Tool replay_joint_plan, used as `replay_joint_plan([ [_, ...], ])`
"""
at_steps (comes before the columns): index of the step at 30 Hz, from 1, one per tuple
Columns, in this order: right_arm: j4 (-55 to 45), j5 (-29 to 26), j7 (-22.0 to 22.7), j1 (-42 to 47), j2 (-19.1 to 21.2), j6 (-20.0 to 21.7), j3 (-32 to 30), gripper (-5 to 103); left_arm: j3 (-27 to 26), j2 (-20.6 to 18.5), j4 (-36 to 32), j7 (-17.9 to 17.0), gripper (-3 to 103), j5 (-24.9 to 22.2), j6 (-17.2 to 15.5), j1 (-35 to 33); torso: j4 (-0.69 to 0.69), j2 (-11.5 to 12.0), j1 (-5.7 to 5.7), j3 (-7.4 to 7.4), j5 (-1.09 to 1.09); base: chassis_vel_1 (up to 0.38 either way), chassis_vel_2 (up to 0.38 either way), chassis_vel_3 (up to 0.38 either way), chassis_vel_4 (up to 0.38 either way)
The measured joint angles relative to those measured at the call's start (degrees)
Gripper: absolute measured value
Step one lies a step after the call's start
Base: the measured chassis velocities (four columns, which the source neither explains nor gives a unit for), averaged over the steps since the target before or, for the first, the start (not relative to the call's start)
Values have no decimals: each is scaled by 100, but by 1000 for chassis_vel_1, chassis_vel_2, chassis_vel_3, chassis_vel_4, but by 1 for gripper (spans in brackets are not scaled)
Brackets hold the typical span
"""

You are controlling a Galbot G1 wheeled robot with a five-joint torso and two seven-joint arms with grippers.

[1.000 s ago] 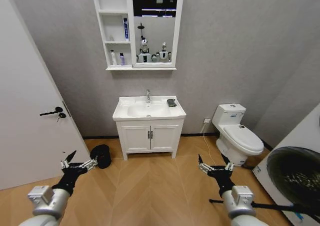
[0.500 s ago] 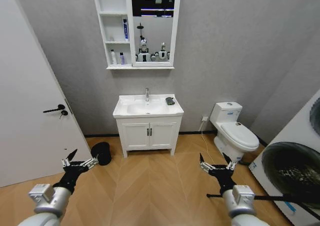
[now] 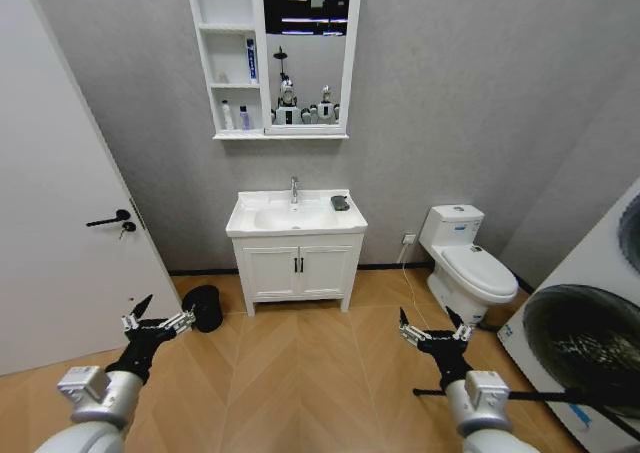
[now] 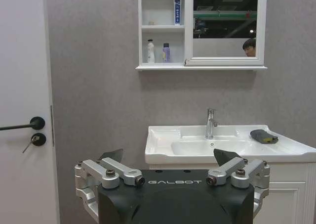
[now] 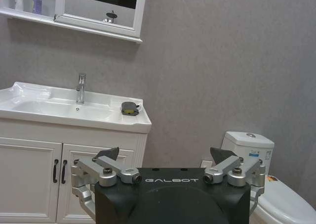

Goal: Move facial cleanser and shampoo from washbasin to cabinet, then wipe washbasin with towel.

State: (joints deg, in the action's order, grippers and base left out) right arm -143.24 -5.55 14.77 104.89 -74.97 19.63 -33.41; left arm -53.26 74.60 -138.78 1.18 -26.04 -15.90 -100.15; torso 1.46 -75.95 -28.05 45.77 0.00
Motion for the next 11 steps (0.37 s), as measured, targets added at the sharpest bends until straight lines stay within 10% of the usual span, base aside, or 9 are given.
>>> replay_joint_plan([
  [11,0,-1,2,0,0,0,0,100,43,-34,-22,-108,100,48,-23,42,0,0,0,0,0,0,0,0,0],
])
